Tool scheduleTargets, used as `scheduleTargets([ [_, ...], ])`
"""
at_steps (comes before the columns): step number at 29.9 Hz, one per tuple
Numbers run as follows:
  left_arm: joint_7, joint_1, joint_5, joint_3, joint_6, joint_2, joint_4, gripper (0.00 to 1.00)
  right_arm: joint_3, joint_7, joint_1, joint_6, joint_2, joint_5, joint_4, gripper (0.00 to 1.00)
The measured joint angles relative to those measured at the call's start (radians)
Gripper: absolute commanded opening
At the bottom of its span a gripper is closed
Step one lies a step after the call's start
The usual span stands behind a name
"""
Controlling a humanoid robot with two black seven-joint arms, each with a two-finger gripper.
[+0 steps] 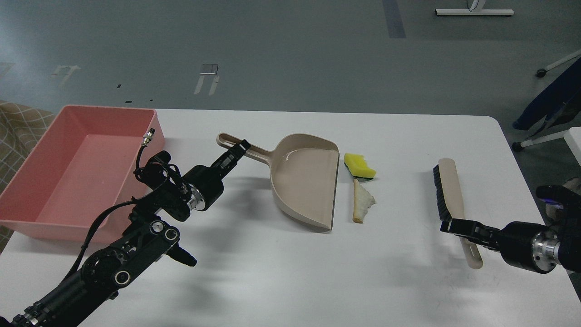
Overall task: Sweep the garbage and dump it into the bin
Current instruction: 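Reach the right gripper to the brush handle and grasp it, then sweep the sponge and debris into the dustpan with the right-held brush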
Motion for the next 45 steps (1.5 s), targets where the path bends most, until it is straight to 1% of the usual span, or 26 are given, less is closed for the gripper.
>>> scheduleTargets([
  [5,0.000,0.000,0.000,0.000,0.000,0.000,0.000,0.00,-0.001,-0.001,-0.001,0.000,0.000,0.001,0.001,0.42],
  [6,0.000,0.000,0.000,0.000,0.000,0.000,0.000,0.00,-0.001,-0.002,-0.002,0.000,0.000,0.002,0.001,0.42],
  [9,0.000,0.000,0.000,0.000,0.000,0.000,0.000,0.00,-0.001,-0.017,-0.005,0.000,0.001,0.004,0.002,0.41],
  [12,0.000,0.000,0.000,0.000,0.000,0.000,0.000,0.00,-0.002,-0.032,-0.009,0.000,0.001,0.005,0.002,0.36],
  [13,0.000,0.000,0.000,0.000,0.000,0.000,0.000,0.00,-0.002,-0.034,-0.010,0.000,0.002,0.005,0.002,0.29],
  [14,0.000,0.000,0.000,0.000,0.000,0.001,0.000,0.00,-0.002,-0.035,-0.011,-0.001,0.002,0.006,0.002,0.21],
  [17,0.000,0.000,0.000,0.000,0.000,0.002,0.000,0.00,-0.002,-0.045,-0.011,-0.001,0.002,0.008,0.005,0.05],
  [19,0.000,0.000,0.000,0.000,0.000,0.002,0.000,0.00,-0.002,-0.059,-0.011,-0.001,0.002,0.010,0.007,0.00],
  [22,0.000,0.000,0.000,0.000,0.000,0.002,0.000,0.00,-0.002,-0.080,-0.010,-0.001,0.002,0.012,0.011,0.00],
  [25,0.000,0.000,0.000,0.000,0.000,0.002,0.000,0.00,-0.002,-0.086,-0.008,0.000,0.002,0.012,0.014,0.00],
  [38,-0.002,0.000,0.001,0.000,0.000,0.006,0.000,0.00,0.007,-0.085,0.009,0.006,-0.015,0.011,0.050,0.00],
  [45,-0.002,-0.004,0.000,0.000,0.000,0.005,0.000,0.00,0.006,-0.084,0.060,0.009,-0.021,0.005,0.063,0.00],
])
